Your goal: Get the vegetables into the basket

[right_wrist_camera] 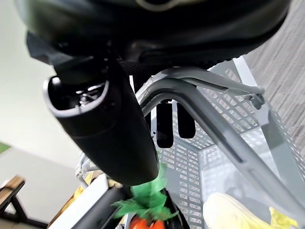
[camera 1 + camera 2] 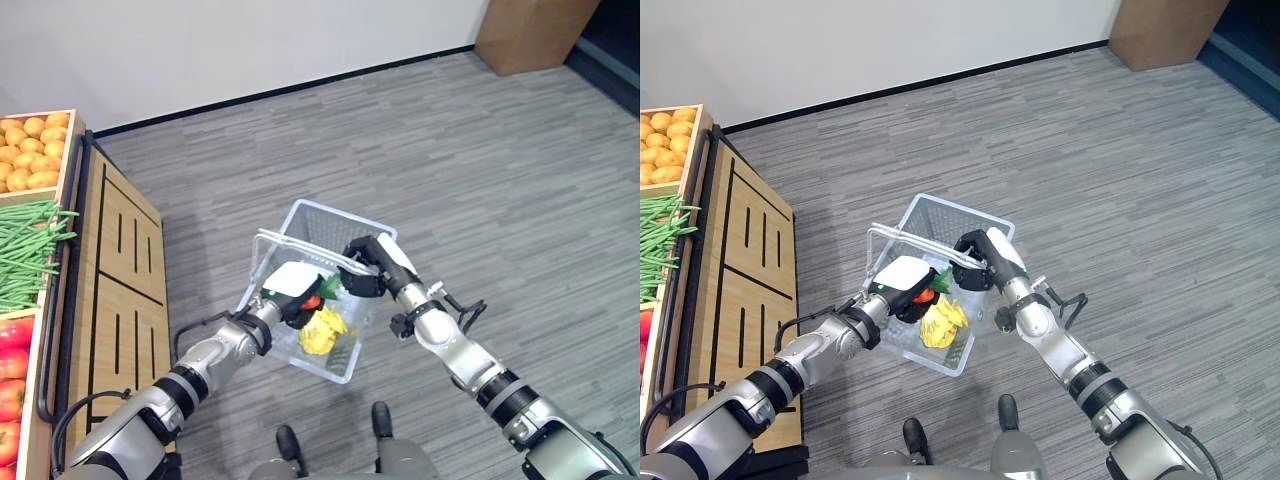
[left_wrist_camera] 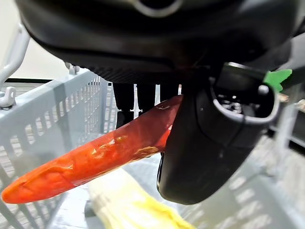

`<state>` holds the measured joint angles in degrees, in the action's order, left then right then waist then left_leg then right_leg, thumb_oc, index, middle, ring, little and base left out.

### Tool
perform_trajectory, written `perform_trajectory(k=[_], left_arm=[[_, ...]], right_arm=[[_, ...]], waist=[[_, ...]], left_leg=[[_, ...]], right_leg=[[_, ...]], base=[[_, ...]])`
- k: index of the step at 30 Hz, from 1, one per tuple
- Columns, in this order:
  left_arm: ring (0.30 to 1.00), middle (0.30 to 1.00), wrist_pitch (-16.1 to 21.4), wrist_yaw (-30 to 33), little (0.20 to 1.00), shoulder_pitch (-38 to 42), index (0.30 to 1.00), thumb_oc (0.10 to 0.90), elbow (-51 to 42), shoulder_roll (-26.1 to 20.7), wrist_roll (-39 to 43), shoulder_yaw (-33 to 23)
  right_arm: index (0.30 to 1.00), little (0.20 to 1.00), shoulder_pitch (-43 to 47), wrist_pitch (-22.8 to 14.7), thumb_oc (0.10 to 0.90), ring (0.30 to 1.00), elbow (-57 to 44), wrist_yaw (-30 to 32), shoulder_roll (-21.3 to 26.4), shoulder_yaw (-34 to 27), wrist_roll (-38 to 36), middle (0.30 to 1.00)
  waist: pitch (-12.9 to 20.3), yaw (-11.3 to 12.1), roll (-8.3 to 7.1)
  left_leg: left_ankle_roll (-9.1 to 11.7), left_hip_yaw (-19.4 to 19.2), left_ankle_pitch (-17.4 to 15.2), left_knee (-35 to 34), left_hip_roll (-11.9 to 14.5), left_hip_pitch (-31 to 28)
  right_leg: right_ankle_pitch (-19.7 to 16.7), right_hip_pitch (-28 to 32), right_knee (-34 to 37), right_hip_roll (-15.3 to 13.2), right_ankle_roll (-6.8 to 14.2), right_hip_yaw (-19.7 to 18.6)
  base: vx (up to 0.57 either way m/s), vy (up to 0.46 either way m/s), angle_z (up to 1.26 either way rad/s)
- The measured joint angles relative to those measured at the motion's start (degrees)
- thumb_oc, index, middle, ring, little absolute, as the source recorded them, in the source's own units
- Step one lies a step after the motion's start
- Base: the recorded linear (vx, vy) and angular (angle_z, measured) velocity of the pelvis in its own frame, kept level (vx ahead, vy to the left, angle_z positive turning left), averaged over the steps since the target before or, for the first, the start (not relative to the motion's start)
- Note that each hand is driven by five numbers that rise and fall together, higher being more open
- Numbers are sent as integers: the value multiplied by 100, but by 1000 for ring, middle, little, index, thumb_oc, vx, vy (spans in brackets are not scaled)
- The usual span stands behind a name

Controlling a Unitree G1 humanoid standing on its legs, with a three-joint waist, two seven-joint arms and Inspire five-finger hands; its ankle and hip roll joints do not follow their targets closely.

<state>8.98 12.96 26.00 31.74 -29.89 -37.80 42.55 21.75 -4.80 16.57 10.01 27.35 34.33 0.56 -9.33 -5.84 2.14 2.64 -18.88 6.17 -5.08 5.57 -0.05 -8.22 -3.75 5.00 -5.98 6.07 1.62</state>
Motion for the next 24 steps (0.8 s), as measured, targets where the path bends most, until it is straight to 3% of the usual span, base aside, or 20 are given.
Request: perform_trajectory(k=[1, 7, 17, 21, 24], left_arm=[[1000, 1000, -40, 22, 1000, 0, 1000, 900, 60, 1, -51, 0], [1000, 1000, -245, 96, 1000, -28, 1000, 900, 268, 172, -169, -105], [1000, 1000, -247, 96, 1000, -47, 1000, 900, 195, 239, -160, -124], [1000, 1000, -189, 78, 1000, -133, 1000, 900, -241, 186, -125, -131], [1000, 1000, -106, -153, 1000, -369, 1000, 900, -703, 165, 551, -171]], right_arm=[[300, 300, 0, 0, 400, 300, -52, -34, 21, 33, -56, 300], [300, 300, 0, -10, 400, 300, -187, -153, 88, 179, -148, 300], [300, 300, -21, -10, 400, 300, -170, -175, 159, 193, -149, 300], [300, 300, -43, -31, 400, 300, 119, -132, 151, 127, -140, 300], [300, 300, -70, -96, 400, 300, 730, 9, -67, -296, -15, 300]], waist=[[1, 1, -3], [11, 20, -25], [34, 19, -68], [35, 42, -71], [45, 66, -89]], left_leg=[[0, -11, 0, 0, 1, 2], [2, -76, -2, -1, 4, 9], [2, -78, -2, -1, 13, 20], [2, -43, -1, -1, 13, 30], [2, 0, -2, -1, 11, 36]], right_leg=[[-3, -9, 0, 1, -1, -8], [-18, -49, 0, 7, -3, -69], [-18, -56, 0, 15, -4, -68], [-18, -45, 0, 12, -4, -29], [-17, -28, 0, 7, -3, 9]], base=[[-9, -7, -5], [-4, -2, -5], [0, 0, 0], [11, -3, 4], [16, 0, 6]])
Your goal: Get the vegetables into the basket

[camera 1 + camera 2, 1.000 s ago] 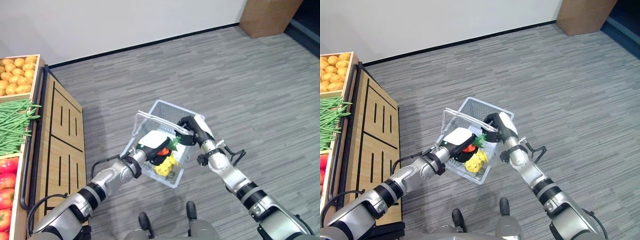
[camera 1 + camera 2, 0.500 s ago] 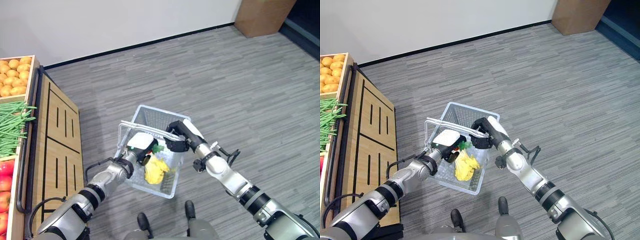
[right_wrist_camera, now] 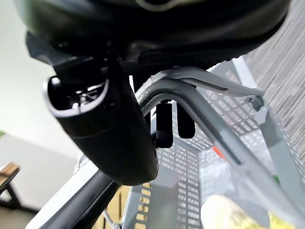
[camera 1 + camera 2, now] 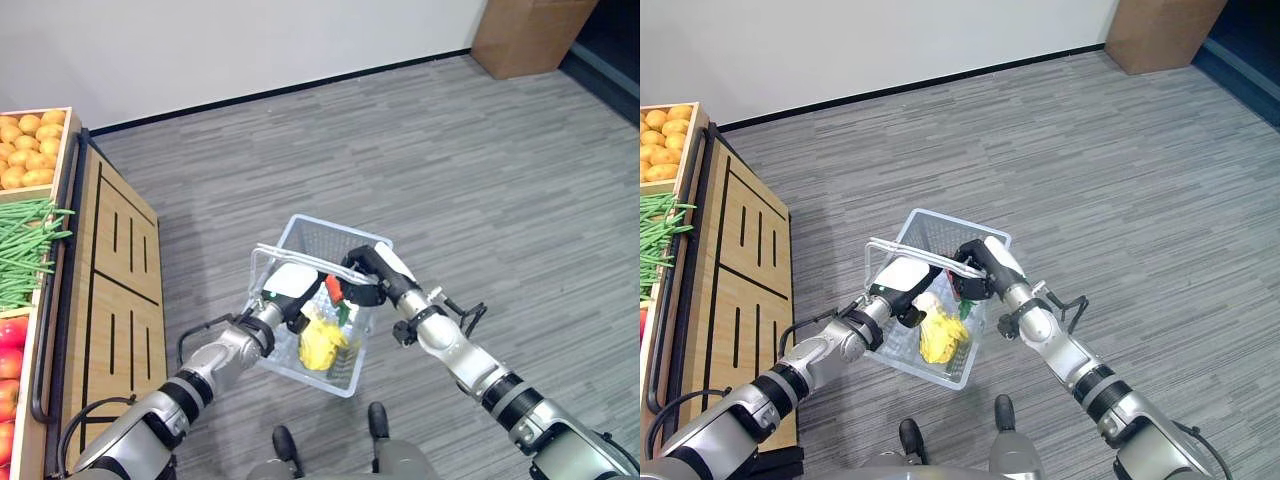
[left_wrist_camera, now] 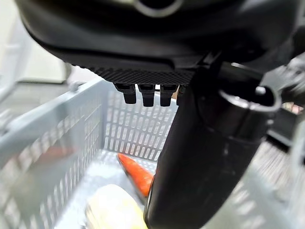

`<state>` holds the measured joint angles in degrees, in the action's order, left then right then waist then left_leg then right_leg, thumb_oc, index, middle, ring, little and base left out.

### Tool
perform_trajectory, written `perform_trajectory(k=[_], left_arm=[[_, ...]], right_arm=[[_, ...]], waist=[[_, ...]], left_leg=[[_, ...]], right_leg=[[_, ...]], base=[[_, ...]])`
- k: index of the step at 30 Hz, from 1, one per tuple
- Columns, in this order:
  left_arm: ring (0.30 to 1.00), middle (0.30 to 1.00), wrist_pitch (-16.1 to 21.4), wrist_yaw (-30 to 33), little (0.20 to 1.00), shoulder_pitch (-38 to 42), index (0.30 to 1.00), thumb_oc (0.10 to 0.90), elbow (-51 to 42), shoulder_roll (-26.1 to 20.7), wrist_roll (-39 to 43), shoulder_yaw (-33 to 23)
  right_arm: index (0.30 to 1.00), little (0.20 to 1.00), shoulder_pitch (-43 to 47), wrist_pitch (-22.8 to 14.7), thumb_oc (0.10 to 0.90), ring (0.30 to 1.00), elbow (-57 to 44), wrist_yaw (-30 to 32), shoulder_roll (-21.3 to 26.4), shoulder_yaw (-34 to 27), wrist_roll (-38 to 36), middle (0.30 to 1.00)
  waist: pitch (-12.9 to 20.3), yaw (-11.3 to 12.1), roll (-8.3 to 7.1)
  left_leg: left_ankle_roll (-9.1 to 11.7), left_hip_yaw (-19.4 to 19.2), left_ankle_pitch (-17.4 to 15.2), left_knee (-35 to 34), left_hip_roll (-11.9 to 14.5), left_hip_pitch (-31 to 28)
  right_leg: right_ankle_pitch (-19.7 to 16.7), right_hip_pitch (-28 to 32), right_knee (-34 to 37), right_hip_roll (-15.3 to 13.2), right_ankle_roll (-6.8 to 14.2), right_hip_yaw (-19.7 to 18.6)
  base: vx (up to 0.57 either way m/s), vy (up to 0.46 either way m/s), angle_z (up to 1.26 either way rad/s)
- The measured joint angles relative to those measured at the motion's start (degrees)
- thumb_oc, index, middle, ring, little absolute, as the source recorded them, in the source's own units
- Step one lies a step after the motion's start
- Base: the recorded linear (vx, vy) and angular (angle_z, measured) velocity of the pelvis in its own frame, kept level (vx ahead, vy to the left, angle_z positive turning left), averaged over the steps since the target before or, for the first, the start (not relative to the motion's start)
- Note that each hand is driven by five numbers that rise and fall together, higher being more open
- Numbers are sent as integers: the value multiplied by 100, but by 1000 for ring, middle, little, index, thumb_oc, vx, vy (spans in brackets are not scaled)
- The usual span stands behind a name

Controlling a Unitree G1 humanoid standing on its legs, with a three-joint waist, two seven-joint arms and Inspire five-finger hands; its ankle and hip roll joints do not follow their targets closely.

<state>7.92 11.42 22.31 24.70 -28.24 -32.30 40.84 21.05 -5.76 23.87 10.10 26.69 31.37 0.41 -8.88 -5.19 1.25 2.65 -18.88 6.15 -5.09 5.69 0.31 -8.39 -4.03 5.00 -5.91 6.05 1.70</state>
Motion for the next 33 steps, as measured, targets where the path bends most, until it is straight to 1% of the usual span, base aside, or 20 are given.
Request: perform_trajectory(k=[3, 5, 6, 8, 10, 11, 12, 14, 17, 20, 21, 22, 23, 24, 26, 27, 30, 31, 32, 33], left_arm=[[1000, 1000, 232, -176, 1000, -389, 1000, 900, -869, -112, 518, -159], [1000, 1000, 275, -502, 1000, -797, 1000, 900, -1674, -397, 1104, -380], [1000, 1000, 385, -613, 1000, -990, 1000, 900, -2039, -588, 1447, -460], [1000, 1000, 468, -786, 1000, -1134, 1000, 900, -2267, -734, 1921, -511], [1000, 1000, 493, -907, 1000, -1553, 1000, 900, -2447, -759, 2616, -782], [1000, 1000, 463, -972, 1000, -1837, 1000, 900, -2437, -893, 3024, -891], [1000, 1000, 456, -1039, 1000, -2020, 1000, 900, -2420, -916, 3233, -1003], [1000, 1000, 456, -1197, 1000, -2586, 1000, 900, -2272, -751, 3816, -1407], [1000, 1000, 381, -1233, 1000, -3079, 1000, 900, -1228, -165, 4383, -1969], [1000, 1000, 25, -1297, 1000, -3239, 1000, 900, 228, 191, 4580, -2269], [1000, 1000, -18, -1299, 1000, -3265, 1000, 900, 845, 448, 4582, -2497], [1000, 1000, -183, -1248, 1000, -3261, 1000, 900, 1274, 647, 4591, -2622], [1000, 1000, -248, -1217, 1000, -3368, 1000, 900, 1515, 685, 4569, -2557], [1000, 1000, -144, -1205, 1000, -3260, 1000, 900, 1962, 914, 4521, -2709], [1000, 1000, -160, -1088, 1000, -3141, 1000, 900, 2630, 1175, 4334, -2722], [1000, 1000, -181, -1034, 1000, -3059, 1000, 900, 3112, 1303, 4242, -2853], [1000, 1000, -142, -937, 1000, -2950, 1000, 900, 3264, 1335, 4107, -2921], [1000, 1000, -129, -878, 1000, -2878, 1000, 900, 3405, 1336, 3976, -2925], [1000, 1000, -119, -864, 1000, -2796, 1000, 900, 3610, 1354, 3892, -2953], [1000, 1000, -131, -837, 1000, -2739, 1000, 900, 3738, 1379, 3845, -2997]], right_arm=[[300, 300, -208, 134, 400, 300, 316, 196, 58, -414, 153, 300], [300, 300, -381, 128, 400, 300, 480, 246, 42, -729, 330, 300], [300, 300, -429, 140, 400, 300, 756, 297, 50, -893, 409, 300], [300, 300, -488, 192, 400, 300, 1141, 354, 69, -1085, 490, 300], [300, 300, -565, 244, 400, 300, 1491, 417, 72, -1242, 632, 300], [300, 300, -643, 322, 400, 300, 1757, 436, 68, -1315, 699, 300], [300, 300, -654, 323, 400, 300, 1918, 472, 68, -1320, 799, 300], [300, 300, -840, 320, 400, 300, 2223, 506, 61, -1557, 884, 300], [300, 300, -1072, 417, 400, 300, 2787, 577, 62, -1898, 923, 300], [300, 300, -1078, 485, 400, 300, 3477, 605, 52, -2067, 994, 300], [300, 300, -1075, 495, 400, 300, 3725, 612, 36, -2142, 991, 300], [300, 300, -1085, 571, 400, 300, 3849, 611, 18, -2195, 988, 300], [300, 300, -1106, 519, 400, 300, 3991, 620, 10, -2253, 987, 300], [300, 300, -1061, 435, 400, 300, 4264, 622, 14, -2289, 988, 300], [300, 300, -1066, 445, 400, 300, 4765, 602, 14, -2397, 988, 300], [300, 300, -1068, 461, 400, 300, 5011, 599, 33, -2500, 986, 300], [314, 314, -1075, 472, 410, 314, 5238, 595, 71, -2717, 972, 314], [500, 500, -1109, 459, 543, 500, 5254, 595, 96, -2766, 973, 500], [627, 627, -1129, 460, 633, 627, 5274, 595, 122, -2769, 973, 627], [1000, 1000, -1167, 461, 900, 1000, 5266, 595, 147, -2773, 973, 1000]], waist=[[0, 126, -1], [1, 123, -2], [1, 156, -1], [3, 273, 0], [4, 291, 2], [6, 328, 7], [11, 322, 15], [37, 356, 51], [111, 436, 133], [156, 478, 195], [185, 481, 204], [201, 483, 197], [206, 524, 182], [233, 546, 193], [343, 594, 192], [381, 585, 193], [395, 584, 205], [414, 569, 204], [433, 563, 208], [471, 551, 213]], left_leg=[[-1, 69, 1, 0, -6, -1], [-1, 118, 1, 0, -3, -13], [-1, 159, 1, 0, -3, -40], [1, 196, 3, -1, -3, -67], [4, 231, 1, -1, -5, -76], [7, 261, 3, -1, -3, -71], [7, 264, 3, -1, -3, -71], [10, 319, 6, -1, -5, -67], [10, 435, 6, 0, -5, -70], [18, 514, 14, 0, -2, -42], [18, 533, 15, 0, -3, -38], [18, 550, 17, 0, -6, -38], [22, 585, 33, -1, -3, 20], [22, 602, 32, 0, -6, 18], [31, 719, 36, -1, -9, 74], [7, 742, 22, -1, 1, 97], [3, 745, 24, 0, 6, 109], [4, 742, 23, 0, 8, 113], [5, 738, 21, 0, 8, 113], [8, 732, 18, 0, 8, 121]], right_leg=[[4, 39, 0, -8, 1, 56], [23, 81, 1, -10, -5, 115], [37, 132, 1, -11, -4, 157], [51, 179, 2, -13, 0, 182], [80, 209, 5, -19, 1, 202], [84, 220, 4, -18, -6, 229], [84, 223, 4, -19, -6, 238], [91, 248, 3, -20, -3, 297], [145, 314, 6, -23, -7, 385], [159, 332, 4, -20, -9, 467], [166, 339, 5, -23, -8, 484], [170, 345, 12, -26, -13, 499], [193, 312, 21, -26, -3, 528], [204, 323, 28, -27, 11, 537], [244, 331, 17, -30, 32, 645], [254, 313, 22, -21, 20, 665], [252, 307, 5, -15, 20, 666], [252, 300, 5, -15, 20, 662], [253, 296, 5, -14, 20, 657], [255, 283, 5, -14, 19, 650]], base=[[15, -6, 10], [13, -7, 13], [4, 0, 18], [2, -3, 12], [-3, -9, 11], [-11, -11, 9], [-10, -10, 6], [-11, -12, 13], [-9, -10, 20], [-22, -16, 13], [-26, -18, 7], [-22, -32, 12], [-27, -43, 11], [-20, -38, 15], [-13, -31, 22], [-14, -38, 16], [-12, -40, 2], [-8, -32, -2], [-5, -29, -3], [0, -23, -3]])
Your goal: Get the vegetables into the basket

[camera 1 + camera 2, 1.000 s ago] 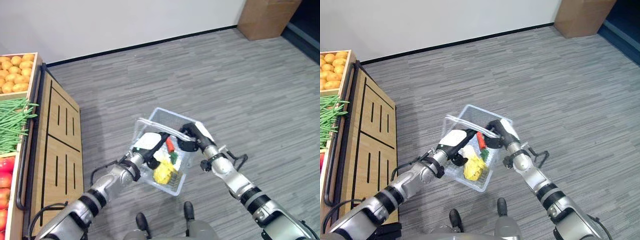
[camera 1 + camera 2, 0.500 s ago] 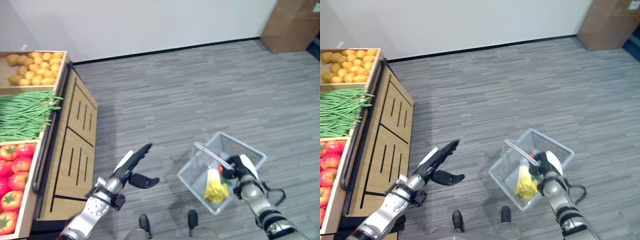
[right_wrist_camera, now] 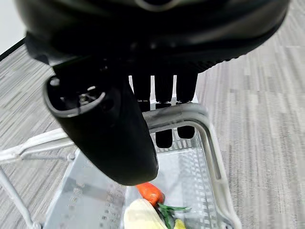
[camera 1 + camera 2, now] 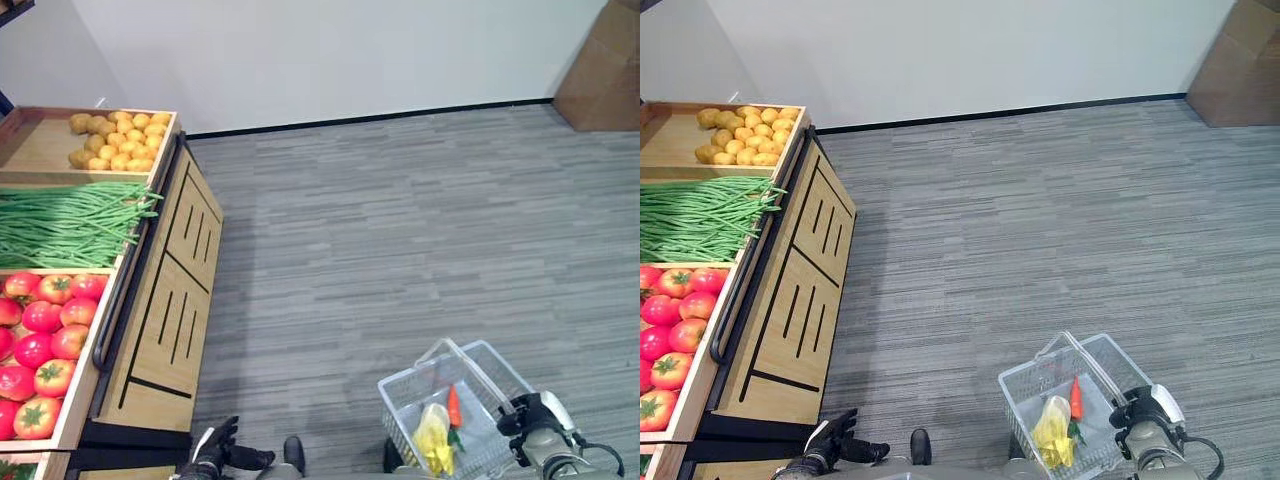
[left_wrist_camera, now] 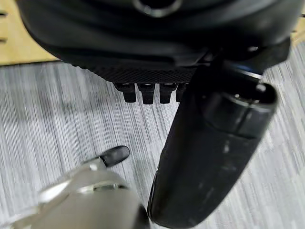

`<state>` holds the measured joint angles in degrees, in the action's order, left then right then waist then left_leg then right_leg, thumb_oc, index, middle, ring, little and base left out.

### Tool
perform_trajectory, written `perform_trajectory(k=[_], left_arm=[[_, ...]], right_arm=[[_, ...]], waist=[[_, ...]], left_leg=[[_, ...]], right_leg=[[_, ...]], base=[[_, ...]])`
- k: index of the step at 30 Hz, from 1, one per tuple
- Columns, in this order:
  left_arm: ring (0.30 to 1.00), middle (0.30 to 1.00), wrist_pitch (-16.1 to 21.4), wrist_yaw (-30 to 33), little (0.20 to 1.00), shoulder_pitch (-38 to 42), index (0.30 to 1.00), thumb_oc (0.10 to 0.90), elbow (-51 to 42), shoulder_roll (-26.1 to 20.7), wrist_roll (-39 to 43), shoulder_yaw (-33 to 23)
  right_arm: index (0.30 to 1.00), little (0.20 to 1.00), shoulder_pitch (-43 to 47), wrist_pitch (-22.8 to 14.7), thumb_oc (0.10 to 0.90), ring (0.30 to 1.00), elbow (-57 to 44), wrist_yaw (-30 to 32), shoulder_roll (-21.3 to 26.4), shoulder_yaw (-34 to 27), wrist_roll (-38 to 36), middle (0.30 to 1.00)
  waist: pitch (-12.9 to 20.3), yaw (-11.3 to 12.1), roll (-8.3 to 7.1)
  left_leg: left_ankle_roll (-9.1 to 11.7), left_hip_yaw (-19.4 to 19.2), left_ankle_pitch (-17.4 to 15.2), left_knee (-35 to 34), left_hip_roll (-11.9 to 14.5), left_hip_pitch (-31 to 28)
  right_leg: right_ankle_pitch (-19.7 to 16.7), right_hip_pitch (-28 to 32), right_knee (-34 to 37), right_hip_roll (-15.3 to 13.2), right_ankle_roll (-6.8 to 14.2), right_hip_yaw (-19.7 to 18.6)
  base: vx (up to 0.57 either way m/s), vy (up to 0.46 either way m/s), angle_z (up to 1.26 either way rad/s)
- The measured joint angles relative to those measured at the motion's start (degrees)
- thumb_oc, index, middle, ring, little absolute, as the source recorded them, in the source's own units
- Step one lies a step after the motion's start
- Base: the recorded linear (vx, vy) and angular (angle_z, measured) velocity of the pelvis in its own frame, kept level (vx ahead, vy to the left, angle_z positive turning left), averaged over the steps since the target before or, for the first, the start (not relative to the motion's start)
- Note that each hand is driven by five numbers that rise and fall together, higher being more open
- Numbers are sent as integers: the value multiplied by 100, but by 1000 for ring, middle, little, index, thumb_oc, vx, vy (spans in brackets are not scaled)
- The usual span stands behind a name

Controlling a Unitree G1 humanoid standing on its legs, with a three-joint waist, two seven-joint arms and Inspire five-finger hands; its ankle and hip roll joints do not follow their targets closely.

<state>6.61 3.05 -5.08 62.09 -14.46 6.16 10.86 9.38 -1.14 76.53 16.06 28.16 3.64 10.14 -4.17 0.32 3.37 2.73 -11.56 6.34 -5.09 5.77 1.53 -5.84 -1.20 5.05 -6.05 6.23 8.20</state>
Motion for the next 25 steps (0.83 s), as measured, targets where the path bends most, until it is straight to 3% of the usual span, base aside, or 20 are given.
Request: perform_trajectory(k=[8, 18, 23, 25], left_arm=[[1000, 1000, -40, 206, 1000, 113, 1000, 900, 725, 131, -175, -433], [1000, 1000, -129, 209, 1000, 158, 1000, 900, 862, 150, -396, -495], [1000, 1000, -143, 208, 1000, 171, 1000, 900, 1005, 181, -394, -728], [1000, 1000, -137, 270, 1000, 169, 1000, 900, 1094, 171, -394, -830]], right_arm=[[1000, 1000, -203, -7, 900, 1000, 112, 7, 164, -252, -41, 1000], [1000, 1000, -598, -75, 900, 1000, 396, -136, 197, -433, -222, 1000], [1000, 1000, -921, -42, 900, 1000, 404, -300, -150, -412, -228, 1000], [1000, 1000, -1070, -77, 900, 1000, 358, -364, -429, -66, -283, 1000]], waist=[[42, -60, -5], [112, -106, -63], [139, -122, -107], [190, -115, -180]], left_leg=[[31, -18, 2, 2, 9, -9], [50, -15, -58, 1, 47, -53], [73, -14, -49, 1, 73, -55], [80, -10, -60, 1, 102, -59]], right_leg=[[34, -4, 1, 13, -16, -16], [70, 48, 14, 50, -22, -6], [81, 48, 7, 81, -38, -6], [95, 52, 14, 110, -61, 0]], base=[[1, -4, 0], [3, -4, 0], [0, 0, 0], [0, 0, 0]])
